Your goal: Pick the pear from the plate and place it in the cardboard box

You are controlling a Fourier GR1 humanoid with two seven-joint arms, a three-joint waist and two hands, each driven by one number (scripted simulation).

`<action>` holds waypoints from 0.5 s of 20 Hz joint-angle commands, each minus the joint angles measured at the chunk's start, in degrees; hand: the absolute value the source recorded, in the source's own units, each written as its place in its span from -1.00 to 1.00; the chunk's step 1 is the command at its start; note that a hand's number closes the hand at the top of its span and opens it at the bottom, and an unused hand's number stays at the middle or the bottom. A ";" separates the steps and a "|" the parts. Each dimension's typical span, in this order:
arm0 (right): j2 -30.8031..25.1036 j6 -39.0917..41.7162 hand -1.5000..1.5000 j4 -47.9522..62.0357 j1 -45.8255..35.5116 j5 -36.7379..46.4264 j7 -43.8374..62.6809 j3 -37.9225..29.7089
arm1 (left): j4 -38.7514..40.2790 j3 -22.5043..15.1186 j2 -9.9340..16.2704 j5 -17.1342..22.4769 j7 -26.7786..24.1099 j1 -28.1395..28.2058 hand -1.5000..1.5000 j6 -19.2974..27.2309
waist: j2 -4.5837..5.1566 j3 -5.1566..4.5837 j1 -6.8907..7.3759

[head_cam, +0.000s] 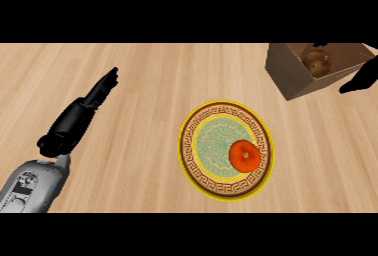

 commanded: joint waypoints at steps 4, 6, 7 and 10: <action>4.66 12.95 -1.00 8.55 -2.65 -20.50 -0.68 -17.99 | -0.05 0.08 0.17 -0.13 -0.17 0.52 0.00 -0.28 | -0.14 0.11 -0.28; 4.72 14.92 -1.00 12.14 -3.42 -24.74 4.08 -22.03 | -0.02 -0.43 -0.07 -0.80 -1.31 1.36 0.00 -0.09 | 0.20 0.05 0.23; 4.04 16.25 -1.00 13.96 -2.86 -26.27 5.74 -23.47 | -0.25 0.19 0.13 -0.37 0.04 0.36 0.00 -0.04 | 0.27 0.11 -0.03; 1.15 17.73 -1.00 17.20 -6.10 -30.09 12.42 -27.55 | -0.26 -0.06 -0.71 -1.10 -0.61 -0.44 0.00 0.65 | 0.51 0.05 0.27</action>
